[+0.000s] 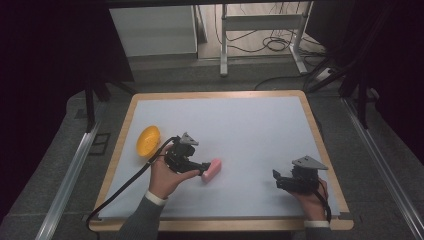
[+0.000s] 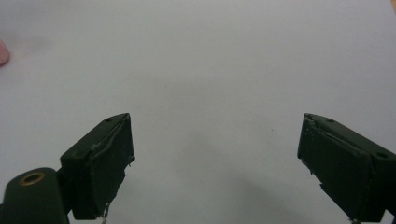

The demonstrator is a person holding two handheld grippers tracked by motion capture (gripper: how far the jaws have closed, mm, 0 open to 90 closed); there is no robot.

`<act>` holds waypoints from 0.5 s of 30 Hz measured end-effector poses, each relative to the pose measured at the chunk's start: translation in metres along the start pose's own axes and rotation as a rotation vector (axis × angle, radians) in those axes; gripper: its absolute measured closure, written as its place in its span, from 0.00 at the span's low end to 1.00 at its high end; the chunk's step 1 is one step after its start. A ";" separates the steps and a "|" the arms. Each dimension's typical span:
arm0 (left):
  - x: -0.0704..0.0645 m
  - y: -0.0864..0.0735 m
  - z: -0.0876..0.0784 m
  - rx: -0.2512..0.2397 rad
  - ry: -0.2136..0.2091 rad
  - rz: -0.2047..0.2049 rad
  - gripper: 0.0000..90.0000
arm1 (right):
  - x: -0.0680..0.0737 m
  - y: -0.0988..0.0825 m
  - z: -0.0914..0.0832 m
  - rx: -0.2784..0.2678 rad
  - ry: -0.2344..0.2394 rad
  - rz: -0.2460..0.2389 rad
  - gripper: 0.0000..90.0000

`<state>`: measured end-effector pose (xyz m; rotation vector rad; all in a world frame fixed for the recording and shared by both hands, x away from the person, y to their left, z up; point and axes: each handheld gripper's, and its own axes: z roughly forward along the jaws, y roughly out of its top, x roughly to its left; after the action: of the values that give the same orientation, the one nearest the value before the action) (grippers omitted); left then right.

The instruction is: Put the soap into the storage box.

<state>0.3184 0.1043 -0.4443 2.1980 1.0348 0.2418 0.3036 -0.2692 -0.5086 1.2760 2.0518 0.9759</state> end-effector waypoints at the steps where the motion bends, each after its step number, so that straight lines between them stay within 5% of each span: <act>1: 0.000 0.000 0.002 0.008 0.008 0.001 0.29 | 0.000 0.000 0.000 -0.001 -0.001 -0.001 0.11; 15: -0.009 0.005 0.034 0.082 -0.021 0.007 0.32 | -0.003 -0.001 0.001 0.004 -0.012 0.011 0.11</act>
<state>0.3304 0.0783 -0.4658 2.2731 1.0419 0.1824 0.3047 -0.2723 -0.5098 1.2936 2.0402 0.9674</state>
